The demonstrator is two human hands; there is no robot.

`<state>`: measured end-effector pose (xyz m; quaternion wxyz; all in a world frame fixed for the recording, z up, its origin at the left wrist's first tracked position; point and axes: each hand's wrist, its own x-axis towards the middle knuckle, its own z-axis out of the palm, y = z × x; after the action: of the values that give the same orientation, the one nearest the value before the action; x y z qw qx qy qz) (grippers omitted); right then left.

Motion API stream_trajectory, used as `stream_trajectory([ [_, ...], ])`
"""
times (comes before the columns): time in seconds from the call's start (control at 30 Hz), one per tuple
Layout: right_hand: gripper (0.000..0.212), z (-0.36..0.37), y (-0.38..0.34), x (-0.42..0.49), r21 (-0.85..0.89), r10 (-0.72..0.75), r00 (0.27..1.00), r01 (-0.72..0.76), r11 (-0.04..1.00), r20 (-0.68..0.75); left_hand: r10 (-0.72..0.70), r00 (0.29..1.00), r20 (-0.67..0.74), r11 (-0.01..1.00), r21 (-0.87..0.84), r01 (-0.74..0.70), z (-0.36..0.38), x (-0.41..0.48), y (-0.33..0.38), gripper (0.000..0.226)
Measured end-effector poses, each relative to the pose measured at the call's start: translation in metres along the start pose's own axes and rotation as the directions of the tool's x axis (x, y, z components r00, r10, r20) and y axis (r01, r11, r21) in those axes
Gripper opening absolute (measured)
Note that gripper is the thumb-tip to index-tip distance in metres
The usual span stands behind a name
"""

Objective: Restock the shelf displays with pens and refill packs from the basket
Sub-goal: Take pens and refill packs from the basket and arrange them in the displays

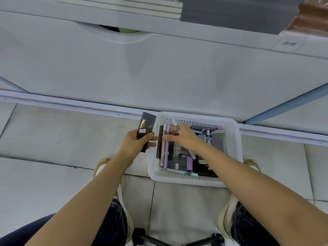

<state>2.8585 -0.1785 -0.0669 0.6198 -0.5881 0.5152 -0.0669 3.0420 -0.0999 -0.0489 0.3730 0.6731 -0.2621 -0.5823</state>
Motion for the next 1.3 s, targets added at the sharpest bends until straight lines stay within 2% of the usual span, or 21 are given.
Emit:
stream_trajectory([
  [0.07,0.017,-0.017,-0.019,-0.01,0.048,-0.057,0.998,0.057,0.997,0.001,0.022,0.998,0.066,0.999,-0.032,-0.02,0.005,-0.004,0.015,0.012],
  [0.13,0.016,-0.031,-0.041,-0.02,0.054,-0.123,0.992,0.124,0.991,-0.021,0.057,0.98,0.193,0.995,-0.096,-0.039,0.014,-0.012,0.033,0.027],
  [0.2,0.01,-0.041,-0.062,-0.032,0.049,-0.183,0.981,0.186,0.981,-0.06,0.116,0.962,0.249,0.981,-0.178,-0.072,0.027,-0.022,0.05,0.038],
  [0.33,0.021,-0.057,-0.103,-0.063,0.061,-0.314,0.935,0.327,0.943,-0.163,0.285,0.949,0.133,0.942,-0.22,-0.252,0.044,-0.043,0.085,0.021],
  [0.43,0.013,-0.07,-0.135,-0.093,0.047,-0.41,0.89,0.426,0.903,-0.199,0.389,0.917,0.089,0.901,-0.245,-0.358,0.044,-0.066,0.117,0.023],
  [0.5,0.006,-0.079,-0.157,-0.114,0.021,-0.469,0.85,0.487,0.873,-0.239,0.451,0.888,0.087,0.878,-0.223,-0.424,0.044,-0.084,0.14,0.028],
  [0.6,0.013,-0.096,-0.199,-0.152,-0.028,-0.547,0.789,0.563,0.826,-0.278,0.551,0.827,0.114,0.829,-0.186,-0.527,0.047,-0.116,0.182,0.026],
  [0.67,0.01,-0.108,-0.23,-0.182,-0.09,-0.601,0.75,0.602,0.793,-0.277,0.616,0.777,0.13,0.786,-0.166,-0.595,0.05,-0.138,0.215,0.025],
  [0.73,0.009,-0.121,-0.263,-0.216,-0.182,-0.663,0.685,0.641,0.745,-0.301,0.683,0.717,0.139,0.73,-0.118,-0.673,0.052,-0.16,0.251,0.029],
  [0.83,0.015,-0.143,-0.306,-0.267,-0.287,-0.77,0.533,0.721,0.631,-0.351,0.786,0.605,0.124,0.617,-0.107,-0.78,0.054,-0.192,0.305,0.041],
  [0.93,0.018,-0.17,-0.344,-0.314,-0.352,-0.814,0.382,0.76,0.546,-0.437,0.862,0.5,0.087,0.507,-0.123,-0.853,0.057,-0.22,0.351,0.029],
  [1.0,0.014,-0.19,-0.365,-0.34,-0.401,-0.826,0.272,0.772,0.494,-0.494,0.883,0.461,0.086,0.469,-0.126,-0.874,0.06,-0.233,0.375,0.022],
  [1.1,0.014,-0.22,-0.389,-0.362,-0.49,-0.816,0.115,0.749,0.446,-0.566,0.889,0.453,0.068,0.458,-0.148,-0.877,0.066,-0.241,0.402,0.018],
  [1.17,0.016,-0.239,-0.398,-0.364,-0.526,-0.811,0.08,0.723,0.448,-0.58,0.884,0.465,0.057,0.468,-0.168,-0.868,0.072,-0.241,0.413,0.019],
  [1.3,0.004,-0.26,-0.403,-0.34,-0.546,-0.796,0.145,0.656,0.522,-0.587,0.859,0.51,0.05,0.51,-0.191,-0.839,0.081,-0.232,0.429,0.027],
])
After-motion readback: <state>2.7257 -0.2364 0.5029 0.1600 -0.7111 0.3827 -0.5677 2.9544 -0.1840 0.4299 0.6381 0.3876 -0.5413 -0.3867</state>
